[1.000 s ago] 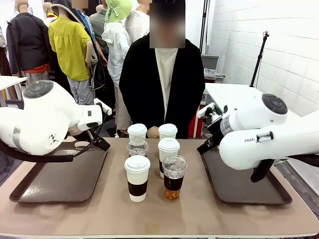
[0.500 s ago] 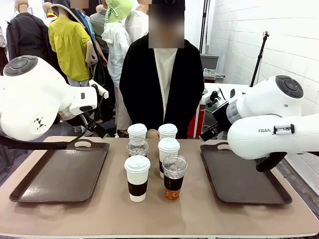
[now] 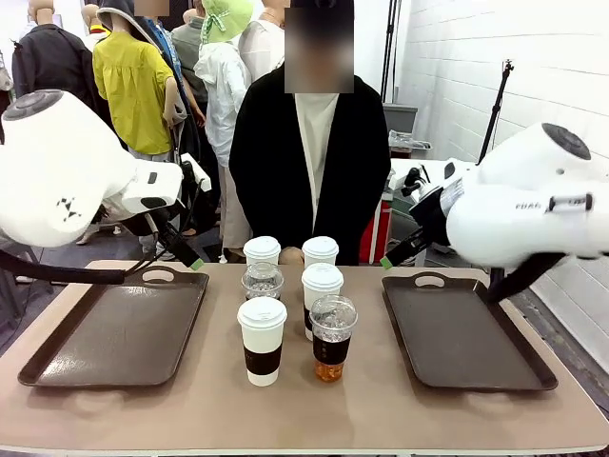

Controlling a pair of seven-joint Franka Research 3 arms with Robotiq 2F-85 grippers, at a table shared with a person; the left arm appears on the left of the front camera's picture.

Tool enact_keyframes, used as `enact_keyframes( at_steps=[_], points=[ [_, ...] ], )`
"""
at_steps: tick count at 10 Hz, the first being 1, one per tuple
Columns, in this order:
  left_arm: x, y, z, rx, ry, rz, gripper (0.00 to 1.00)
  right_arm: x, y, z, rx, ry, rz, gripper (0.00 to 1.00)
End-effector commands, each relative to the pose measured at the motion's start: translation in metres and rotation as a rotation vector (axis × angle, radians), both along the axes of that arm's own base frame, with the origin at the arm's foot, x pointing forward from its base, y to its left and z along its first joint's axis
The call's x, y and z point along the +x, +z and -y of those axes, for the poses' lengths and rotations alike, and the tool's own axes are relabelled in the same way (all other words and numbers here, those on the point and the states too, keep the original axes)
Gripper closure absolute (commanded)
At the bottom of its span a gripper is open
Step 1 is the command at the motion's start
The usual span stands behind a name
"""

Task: Distribute the coffee onto the tray.
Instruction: Pick up one iced Americano and place it on the right Handle tray.

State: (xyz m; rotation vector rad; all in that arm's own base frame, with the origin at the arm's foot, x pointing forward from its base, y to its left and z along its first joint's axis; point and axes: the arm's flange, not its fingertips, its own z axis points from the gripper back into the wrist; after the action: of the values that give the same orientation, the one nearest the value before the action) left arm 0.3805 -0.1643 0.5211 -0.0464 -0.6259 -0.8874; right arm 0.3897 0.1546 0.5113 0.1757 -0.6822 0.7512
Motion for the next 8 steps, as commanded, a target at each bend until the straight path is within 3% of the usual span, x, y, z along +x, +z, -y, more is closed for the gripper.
enact_keyframes(
  at_steps=[1,4,8],
  points=[
    [0.016,0.010,-0.008,0.018,-0.145,-0.080,0.00,0.012,0.008,0.014,0.034,0.090,-0.072,0.00],
    [0.032,0.015,-0.009,-0.026,-0.224,-0.144,0.00,0.020,0.011,0.017,0.090,0.125,-0.113,0.00],
    [0.050,0.018,-0.024,-0.143,-0.189,-0.232,0.00,0.034,0.016,0.029,0.168,0.165,-0.158,0.00]
  ],
)
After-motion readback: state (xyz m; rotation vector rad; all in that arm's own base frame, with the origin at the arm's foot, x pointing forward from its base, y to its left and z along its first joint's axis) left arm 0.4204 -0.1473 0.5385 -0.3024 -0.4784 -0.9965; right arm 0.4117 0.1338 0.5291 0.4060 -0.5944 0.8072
